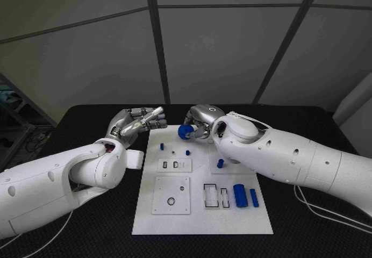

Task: Assemble the parts on the task board

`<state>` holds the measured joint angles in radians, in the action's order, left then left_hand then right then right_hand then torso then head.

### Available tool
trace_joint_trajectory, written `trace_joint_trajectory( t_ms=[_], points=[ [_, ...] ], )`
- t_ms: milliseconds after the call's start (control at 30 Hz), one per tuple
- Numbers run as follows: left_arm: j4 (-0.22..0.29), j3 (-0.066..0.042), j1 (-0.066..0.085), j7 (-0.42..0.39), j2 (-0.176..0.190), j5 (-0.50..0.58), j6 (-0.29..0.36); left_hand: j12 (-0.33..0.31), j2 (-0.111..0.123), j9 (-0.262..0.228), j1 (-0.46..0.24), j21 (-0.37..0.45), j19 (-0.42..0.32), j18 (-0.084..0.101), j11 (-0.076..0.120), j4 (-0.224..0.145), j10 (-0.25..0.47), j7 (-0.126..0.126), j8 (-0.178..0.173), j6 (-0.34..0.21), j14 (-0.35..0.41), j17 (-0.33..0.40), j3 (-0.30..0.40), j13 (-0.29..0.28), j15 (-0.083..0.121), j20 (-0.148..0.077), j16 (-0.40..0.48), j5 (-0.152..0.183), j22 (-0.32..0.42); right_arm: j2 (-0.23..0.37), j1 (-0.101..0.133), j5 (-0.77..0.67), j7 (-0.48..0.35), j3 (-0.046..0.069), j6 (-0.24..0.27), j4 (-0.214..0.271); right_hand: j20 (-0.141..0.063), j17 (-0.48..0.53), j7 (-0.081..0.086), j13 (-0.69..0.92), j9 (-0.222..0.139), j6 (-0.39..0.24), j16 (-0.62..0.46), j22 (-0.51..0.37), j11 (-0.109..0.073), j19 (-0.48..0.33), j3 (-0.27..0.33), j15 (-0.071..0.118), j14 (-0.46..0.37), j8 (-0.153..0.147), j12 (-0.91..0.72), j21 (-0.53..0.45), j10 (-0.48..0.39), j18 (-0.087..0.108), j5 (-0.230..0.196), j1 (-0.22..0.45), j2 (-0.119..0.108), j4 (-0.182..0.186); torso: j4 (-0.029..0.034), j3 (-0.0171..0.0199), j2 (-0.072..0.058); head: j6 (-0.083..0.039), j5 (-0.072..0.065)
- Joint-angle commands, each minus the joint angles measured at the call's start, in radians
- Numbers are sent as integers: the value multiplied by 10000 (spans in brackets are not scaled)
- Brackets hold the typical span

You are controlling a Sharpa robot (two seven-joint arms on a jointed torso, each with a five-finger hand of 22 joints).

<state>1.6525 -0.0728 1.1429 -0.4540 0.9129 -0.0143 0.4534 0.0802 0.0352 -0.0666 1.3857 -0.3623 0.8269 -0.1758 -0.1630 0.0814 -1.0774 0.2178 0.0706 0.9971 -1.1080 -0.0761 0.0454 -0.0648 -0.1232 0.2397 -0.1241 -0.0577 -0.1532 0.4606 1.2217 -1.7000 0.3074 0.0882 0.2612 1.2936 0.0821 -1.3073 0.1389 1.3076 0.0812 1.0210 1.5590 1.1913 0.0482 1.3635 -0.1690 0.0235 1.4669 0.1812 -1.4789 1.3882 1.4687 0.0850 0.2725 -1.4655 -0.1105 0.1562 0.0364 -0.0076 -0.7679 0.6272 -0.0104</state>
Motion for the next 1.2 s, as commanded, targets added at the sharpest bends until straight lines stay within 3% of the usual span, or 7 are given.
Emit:
trace_joint_trajectory(
  t_ms=[33,567,733,833,1200],
  points=[
    [34,-11,22,-32,24,-82,-56,-46,-92,11,27,-50,90,-78,-34,-64,-43,21,-50,27,-52,-15,-7,7,-14,3,20,63,9,-42,18,-55,-116,-38,-307,-43,13,-2460,-90,1455,1,130,60,-21,-20,51,-71,6,1001,13,37,25,206,-97,-49,124,34,11,-9,3,-10,17,7],
    [68,-12,37,-35,87,-82,-39,-54,-102,11,36,-52,91,-76,-34,-78,-40,18,-54,23,-52,-14,-5,8,-15,3,31,63,10,-206,11,48,-178,-248,-489,-216,41,-2439,-43,1358,-34,42,53,-71,19,14,-129,-26,996,-103,126,-4,123,-88,-110,241,-44,11,-14,8,-3,34,25],
    [57,-12,42,-23,86,-82,-61,-54,-102,11,36,-52,91,-76,-34,-78,-40,18,-54,23,-52,-14,-5,8,-15,3,31,63,10,-274,11,48,-138,-265,-139,-344,160,-2525,183,914,-177,-793,81,-153,218,-48,-218,-184,1015,-630,519,-52,-237,-78,-355,386,-163,-13,-5,6,-2,34,20],
    [62,-12,47,-7,91,-82,-85,-54,-102,11,36,-52,91,-76,-34,-78,-40,18,-54,23,-52,-14,-5,8,-15,3,31,63,10,-303,11,40,-111,-269,-50,-408,235,-2583,221,684,-181,-1287,101,-187,261,-77,-278,-242,1027,-919,728,-72,-428,-65,-465,397,-220,-60,9,9,-10,36,20],
    [70,-12,62,36,128,-82,-112,-59,-108,11,44,-53,91,-75,-34,-92,-38,18,-55,21,-52,-14,-5,8,-16,3,39,63,12,-311,12,34,-76,-272,-285,-464,277,-2619,229,547,-159,-1592,113,-213,278,-102,-276,-268,1035,-1110,849,-90,-536,-54,-548,492,-380,-32,-24,11,-1,66,51]
  ],
)
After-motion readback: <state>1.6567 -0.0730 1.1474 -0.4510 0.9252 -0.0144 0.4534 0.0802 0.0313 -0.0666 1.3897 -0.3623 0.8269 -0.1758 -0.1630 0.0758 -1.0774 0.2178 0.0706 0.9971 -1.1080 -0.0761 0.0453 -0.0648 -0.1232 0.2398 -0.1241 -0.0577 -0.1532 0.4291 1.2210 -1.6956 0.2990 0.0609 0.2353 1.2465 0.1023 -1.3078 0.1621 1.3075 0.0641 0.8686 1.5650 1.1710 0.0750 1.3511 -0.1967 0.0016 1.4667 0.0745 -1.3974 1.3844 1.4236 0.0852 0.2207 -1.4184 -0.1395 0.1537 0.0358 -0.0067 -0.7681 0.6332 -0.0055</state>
